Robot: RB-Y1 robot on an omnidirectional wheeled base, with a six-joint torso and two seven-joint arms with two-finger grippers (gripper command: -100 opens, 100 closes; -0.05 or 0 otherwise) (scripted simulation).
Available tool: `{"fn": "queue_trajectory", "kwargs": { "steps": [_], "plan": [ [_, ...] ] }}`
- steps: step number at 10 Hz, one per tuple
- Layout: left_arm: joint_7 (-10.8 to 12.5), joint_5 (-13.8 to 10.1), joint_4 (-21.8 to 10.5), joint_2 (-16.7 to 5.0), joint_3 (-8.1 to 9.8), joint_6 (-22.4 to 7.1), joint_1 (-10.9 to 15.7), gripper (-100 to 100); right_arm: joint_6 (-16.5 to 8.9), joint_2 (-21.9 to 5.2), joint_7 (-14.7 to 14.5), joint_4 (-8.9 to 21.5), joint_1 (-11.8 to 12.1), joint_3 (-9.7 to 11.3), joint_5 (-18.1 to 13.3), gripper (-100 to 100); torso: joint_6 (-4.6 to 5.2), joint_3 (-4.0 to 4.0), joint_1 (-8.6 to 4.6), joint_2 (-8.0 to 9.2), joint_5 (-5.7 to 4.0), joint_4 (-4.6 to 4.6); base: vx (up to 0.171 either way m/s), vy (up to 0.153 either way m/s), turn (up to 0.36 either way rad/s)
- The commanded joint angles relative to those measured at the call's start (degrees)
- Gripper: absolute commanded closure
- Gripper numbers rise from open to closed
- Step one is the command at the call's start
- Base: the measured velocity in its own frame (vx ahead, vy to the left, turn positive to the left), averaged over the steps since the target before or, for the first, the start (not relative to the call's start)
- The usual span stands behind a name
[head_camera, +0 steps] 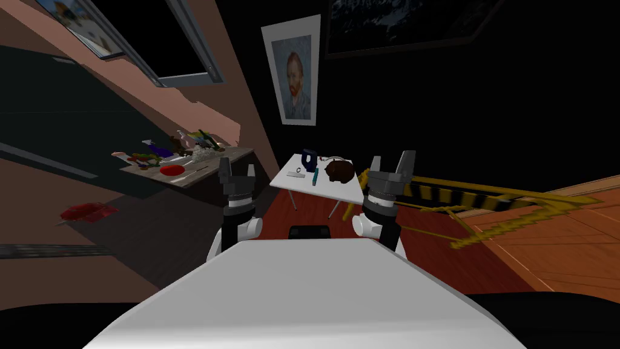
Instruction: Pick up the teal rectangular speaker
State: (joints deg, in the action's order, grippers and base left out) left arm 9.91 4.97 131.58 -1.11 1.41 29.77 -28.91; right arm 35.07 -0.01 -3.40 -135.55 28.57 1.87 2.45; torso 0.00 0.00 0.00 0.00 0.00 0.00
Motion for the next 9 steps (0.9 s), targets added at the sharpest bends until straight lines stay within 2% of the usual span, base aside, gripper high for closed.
{"fn": "queue_trajectory", "kwargs": {
  "steps": [1, 3, 6, 7, 8, 9],
  "plan": [
    [0.00, 0.00, 0.00, 0.00, 0.00, 0.00, 0.00, 0, -0.27, -1.71, -0.08, 0.26, 0.60, -0.58, -0.78, -100, 0.00, 0.00, 0.00, 0.00, 0.00, 0.00, -0.010, 0.005, 0.053],
    [0.00, 0.00, 0.00, 0.00, 0.00, 0.00, 0.01, 0, -0.87, -4.91, -0.26, 0.88, 1.96, -1.90, -2.58, -100, -0.02, 0.05, 0.00, 0.09, 0.00, 0.02, -0.034, 0.009, 0.134],
    [0.00, 0.00, 0.00, 0.00, 0.00, 0.00, 0.01, 0, -2.18, -10.31, -0.68, 2.39, 5.18, -5.01, -6.87, -100, -0.01, 0.10, 0.01, 0.18, 0.01, 0.04, -0.044, 0.016, 0.172],
    [0.00, 0.00, 0.00, 0.00, 0.00, 0.00, 0.01, 0, -2.18, -11.31, -0.68, 2.39, 5.18, -5.01, -6.87, -100, -0.02, 0.12, 0.04, 0.20, 0.01, 0.04, -0.032, 0.010, 0.066],
    [0.00, 0.00, 0.00, 0.00, 0.00, 0.00, 0.00, 0, -2.67, -13.34, -0.85, 3.04, 6.50, -6.29, -8.65, -100, 0.01, 0.09, 0.01, 0.16, 0.01, 0.04, -0.028, 0.017, 0.122],
    [0.00, 0.00, 0.00, 0.00, 0.00, 0.00, 0.01, 0, -2.67, -13.77, -0.85, 3.04, 6.50, -6.29, -8.65, -100, -0.01, 0.08, 0.02, 0.14, 0.01, 0.03, -0.022, 0.012, 0.085]
  ]
}}
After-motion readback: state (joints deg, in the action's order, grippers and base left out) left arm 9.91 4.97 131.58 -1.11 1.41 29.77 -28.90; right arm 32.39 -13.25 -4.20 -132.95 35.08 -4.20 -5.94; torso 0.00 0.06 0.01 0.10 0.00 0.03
